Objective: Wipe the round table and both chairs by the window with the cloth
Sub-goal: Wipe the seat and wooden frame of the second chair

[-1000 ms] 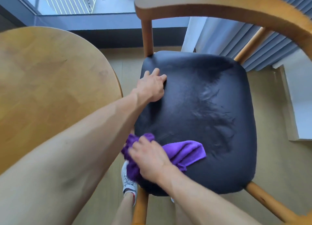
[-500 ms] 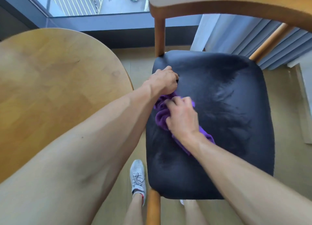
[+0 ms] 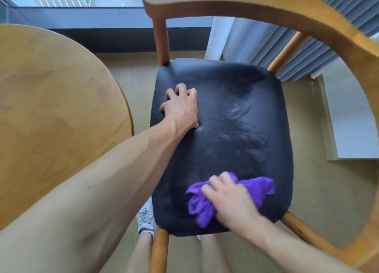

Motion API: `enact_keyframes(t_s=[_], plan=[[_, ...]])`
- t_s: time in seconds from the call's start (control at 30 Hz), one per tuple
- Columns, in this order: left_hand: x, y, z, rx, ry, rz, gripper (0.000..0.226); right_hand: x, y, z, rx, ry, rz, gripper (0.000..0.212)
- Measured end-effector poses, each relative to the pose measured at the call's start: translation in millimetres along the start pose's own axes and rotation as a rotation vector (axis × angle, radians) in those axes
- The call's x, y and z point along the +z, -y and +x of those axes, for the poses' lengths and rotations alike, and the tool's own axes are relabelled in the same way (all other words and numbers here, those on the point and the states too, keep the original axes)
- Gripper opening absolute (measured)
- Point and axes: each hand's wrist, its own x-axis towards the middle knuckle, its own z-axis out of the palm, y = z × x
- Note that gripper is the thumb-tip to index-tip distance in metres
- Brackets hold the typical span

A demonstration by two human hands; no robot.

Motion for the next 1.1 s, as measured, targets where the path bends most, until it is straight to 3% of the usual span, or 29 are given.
enact_keyframes(t_s=[0.1, 0.2, 0.27, 0.4, 0.53, 0.67, 0.77, 0.93, 1.03, 1.1], plan=[[4.8, -13.9, 0.1, -0.067, 0.004, -0.016, 0.086, -7.8, -76.5, -7.2, 0.429, -0.044, -0.042, 0.029], [9.2, -17.7, 0.3, -0.083, 0.022, -0.021, 0.085, -18.2, -120.7, -8.4, 0.873, -0.125, 0.181, 0.044], [10.9, -17.5, -0.1, -0.088, 0.019, 0.0, 0.083, -17.6, -108.6, -2.5, 0.965, -0.148, 0.272, 0.047], [8.6, -19.5, -0.9, -0.088, 0.021, 0.05, 0.081, -8.7, -21.5, 12.5, 0.812, -0.169, 0.268, 0.044], [5.1, -20.0, -2.1, -0.072, 0.011, 0.07, 0.08, -7.2, 67.1, 36.2, 0.504, -0.115, 0.434, 0.047], [0.9, -19.6, -2.8, -0.058, 0.045, 0.046, 0.092, -15.0, 109.6, 44.1, 0.144, 0.084, 0.591, 0.029], [-3.0, -17.6, -4.0, -0.056, 0.073, 0.032, 0.104, -12.3, 100.7, 22.3, -0.179, 0.158, 0.355, 0.027], [-2.9, -13.4, -6.6, -0.037, 0.048, 0.024, 0.103, -10.7, 22.5, -23.4, -0.42, 0.313, -0.062, 0.029], [-3.4, -13.0, -6.1, -0.029, 0.038, 0.023, 0.103, -9.6, -27.2, -48.6, -0.313, 0.416, -0.155, 0.026], [-3.5, -13.6, -6.1, -0.043, 0.048, 0.015, 0.103, -9.2, -71.6, -60.8, -0.112, 0.462, -0.127, 0.025]])
